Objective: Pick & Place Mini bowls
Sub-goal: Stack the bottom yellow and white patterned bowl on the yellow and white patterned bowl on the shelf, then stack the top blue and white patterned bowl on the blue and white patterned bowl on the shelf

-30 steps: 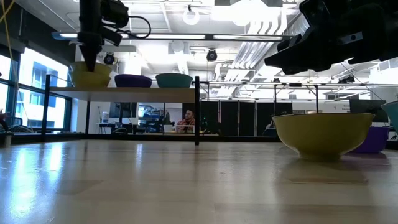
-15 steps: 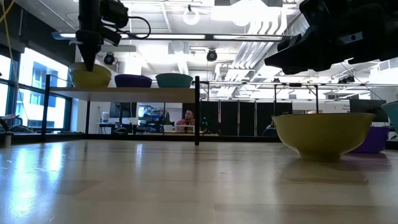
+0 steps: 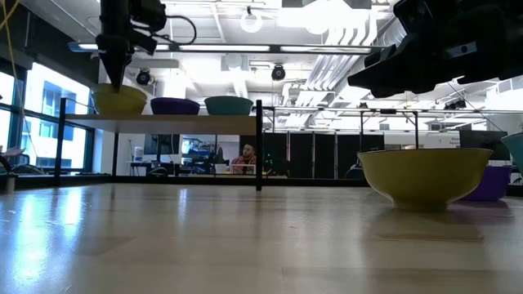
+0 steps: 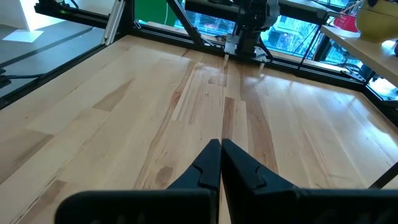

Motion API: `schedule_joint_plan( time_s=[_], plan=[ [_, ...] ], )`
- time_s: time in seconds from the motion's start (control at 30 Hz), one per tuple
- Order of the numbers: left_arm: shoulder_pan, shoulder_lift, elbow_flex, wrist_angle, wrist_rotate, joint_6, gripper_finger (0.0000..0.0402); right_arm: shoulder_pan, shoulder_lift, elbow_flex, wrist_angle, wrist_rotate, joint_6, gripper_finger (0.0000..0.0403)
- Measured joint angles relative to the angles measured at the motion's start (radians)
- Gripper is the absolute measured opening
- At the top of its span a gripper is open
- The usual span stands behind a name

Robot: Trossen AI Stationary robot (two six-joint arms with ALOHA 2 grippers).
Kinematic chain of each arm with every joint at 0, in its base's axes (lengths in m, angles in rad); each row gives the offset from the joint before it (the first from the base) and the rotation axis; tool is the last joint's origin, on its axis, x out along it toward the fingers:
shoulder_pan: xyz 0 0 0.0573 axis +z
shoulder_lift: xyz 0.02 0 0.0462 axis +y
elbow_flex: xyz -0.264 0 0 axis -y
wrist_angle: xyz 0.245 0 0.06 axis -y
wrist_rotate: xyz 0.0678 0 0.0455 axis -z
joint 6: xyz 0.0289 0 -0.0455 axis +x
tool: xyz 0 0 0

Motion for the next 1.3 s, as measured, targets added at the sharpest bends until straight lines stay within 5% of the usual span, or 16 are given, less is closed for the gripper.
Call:
schedule_joint_plan(
  time_s=[0.37, 0.9, 1.13, 1.3],
  plan=[
    [0.000, -0.017, 0.030, -0.017, -0.007, 0.003, 0.0127, 0.000, 0.000, 0.000, 0.000, 0.000, 0.000, 0.0001],
    [0.000, -0.027, -0.010, 0.046, -0.021, 0.037, 0.0009, 0.000, 0.000, 0.000, 0.000, 0.000, 0.000, 0.0002],
    [0.000, -0.141, -0.008, 0.162, -0.018, 0.049, 0.0001, 0.000, 0.000, 0.000, 0.000, 0.001, 0.000, 0.0002],
    [0.000, -0.316, -0.104, 0.365, 0.116, 0.053, 0.0000, -0.001, 0.000, 0.000, 0.000, 0.012, -0.002, 0.0001]
  ],
)
